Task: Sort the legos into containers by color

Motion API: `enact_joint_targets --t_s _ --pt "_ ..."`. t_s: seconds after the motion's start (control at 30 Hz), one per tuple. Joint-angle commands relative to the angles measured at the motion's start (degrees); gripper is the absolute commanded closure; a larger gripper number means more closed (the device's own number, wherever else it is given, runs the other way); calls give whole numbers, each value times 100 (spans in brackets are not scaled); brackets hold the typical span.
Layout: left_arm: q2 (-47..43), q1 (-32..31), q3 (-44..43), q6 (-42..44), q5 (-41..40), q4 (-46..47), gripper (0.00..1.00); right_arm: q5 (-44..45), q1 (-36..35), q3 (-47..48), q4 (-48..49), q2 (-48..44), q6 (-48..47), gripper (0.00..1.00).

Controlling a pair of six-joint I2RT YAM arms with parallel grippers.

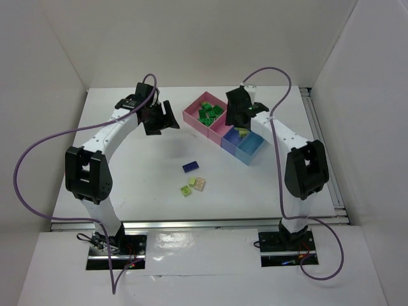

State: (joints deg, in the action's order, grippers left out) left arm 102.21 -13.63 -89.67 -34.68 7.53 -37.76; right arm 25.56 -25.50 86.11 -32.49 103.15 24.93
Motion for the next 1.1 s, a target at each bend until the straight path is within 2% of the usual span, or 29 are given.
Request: enact_joint_targets --t_s 0.0,0.03,0.13,0.23,0.3,0.4,0.5,0.57,0.67,0.77,0.93,1.07 --pt "-263 36 28 75 64 5 17 -34 45 643 8 354 -129 21" --pt "-316 36 28 75 64 5 17 36 45 827 -55 415 -189 14" --pt "-316 36 28 128 12 5 17 160 -218 689 23 111 -321 13" --pt "-369 97 28 128 -50 -47 17 81 -534 145 173 -442 -375 23" --pt "-369 97 28 128 -111 -47 17 -434 -937 -408 400 -716 -531 33" --pt "-369 150 28 128 -111 -47 17 -1164 -1718 -1121 629 -1069 -786 33" --pt "-369 150 28 128 -111 -47 17 -1553 -2483 -1525 700 -1017 -989 25" --pt "-369 150 28 128 -111 -47 17 -1606 -2731 -1527 700 -859 -990 17" --pt "-369 150 28 128 -111 -47 17 -1537 -2960 -1237 542 -263 -876 16" --pt "-369 150 28 128 -59 -47 17 -1379 -2961 -842 489 177 -797 2" --pt "-369 150 28 128 -111 -100 17 -1264 -2961 -139 331 898 -744 1" --pt "-369 203 28 180 -111 -100 17 -1115 -2839 -15 331 1206 -744 1"
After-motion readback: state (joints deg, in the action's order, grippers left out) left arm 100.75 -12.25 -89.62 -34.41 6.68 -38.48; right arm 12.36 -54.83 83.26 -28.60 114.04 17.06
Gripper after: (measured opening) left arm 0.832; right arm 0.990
